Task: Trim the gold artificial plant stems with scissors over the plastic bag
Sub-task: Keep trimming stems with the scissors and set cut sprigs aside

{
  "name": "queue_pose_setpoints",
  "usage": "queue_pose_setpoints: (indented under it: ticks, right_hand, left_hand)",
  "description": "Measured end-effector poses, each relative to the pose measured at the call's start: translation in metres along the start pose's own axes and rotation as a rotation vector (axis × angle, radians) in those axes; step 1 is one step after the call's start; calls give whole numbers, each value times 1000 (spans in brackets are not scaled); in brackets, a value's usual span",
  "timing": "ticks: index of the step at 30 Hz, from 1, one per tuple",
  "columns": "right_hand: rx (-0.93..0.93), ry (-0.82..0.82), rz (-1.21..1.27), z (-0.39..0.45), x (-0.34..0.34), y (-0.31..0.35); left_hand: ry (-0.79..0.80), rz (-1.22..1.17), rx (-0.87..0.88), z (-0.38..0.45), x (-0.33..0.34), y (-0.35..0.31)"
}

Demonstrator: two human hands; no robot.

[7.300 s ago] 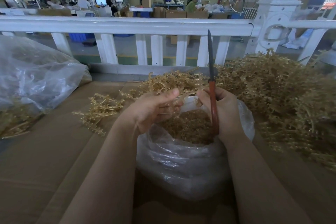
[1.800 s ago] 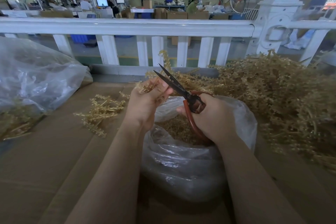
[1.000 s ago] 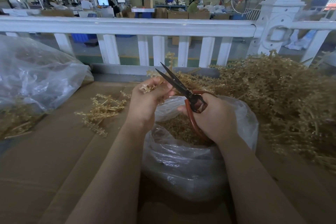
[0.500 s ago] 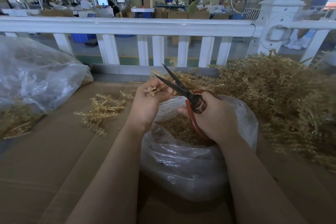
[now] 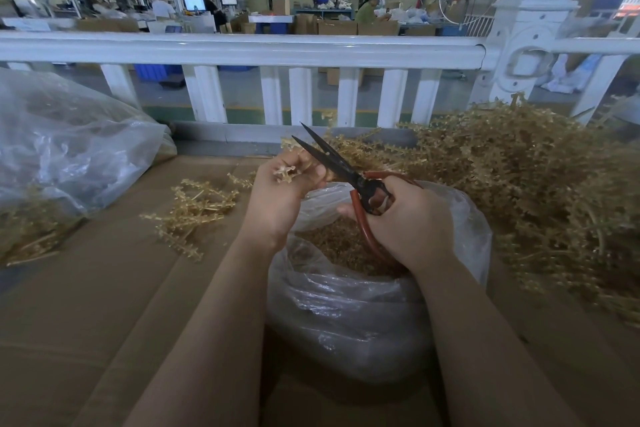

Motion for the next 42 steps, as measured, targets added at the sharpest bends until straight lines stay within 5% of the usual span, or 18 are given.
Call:
queue_pose_setpoints:
  ticks: [9, 14, 22, 32, 42]
  right_hand:
    - [29, 9, 9, 0, -2, -2]
    - [12, 48, 56, 0, 1, 0]
    - [239, 132, 471, 3, 10, -4]
    - [241, 140, 578, 4, 10, -1]
    - [269, 159, 553, 4, 12, -3]
  left_hand:
    - [6, -4, -33, 0, 2, 1]
    - [-44, -114, -219, 2, 0, 8]
    - [-19, -43, -455, -3, 11, 20]
    - [87, -19, -444, -5, 14, 17]
    - [-3, -103, -340, -3, 15, 14]
Point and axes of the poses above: each hand's wrist, its own z-axis towards the middle knuckle, its own x-axis out of the palm, y = z × x, the point moved 3 cm from there along z, towards the middle knuckle
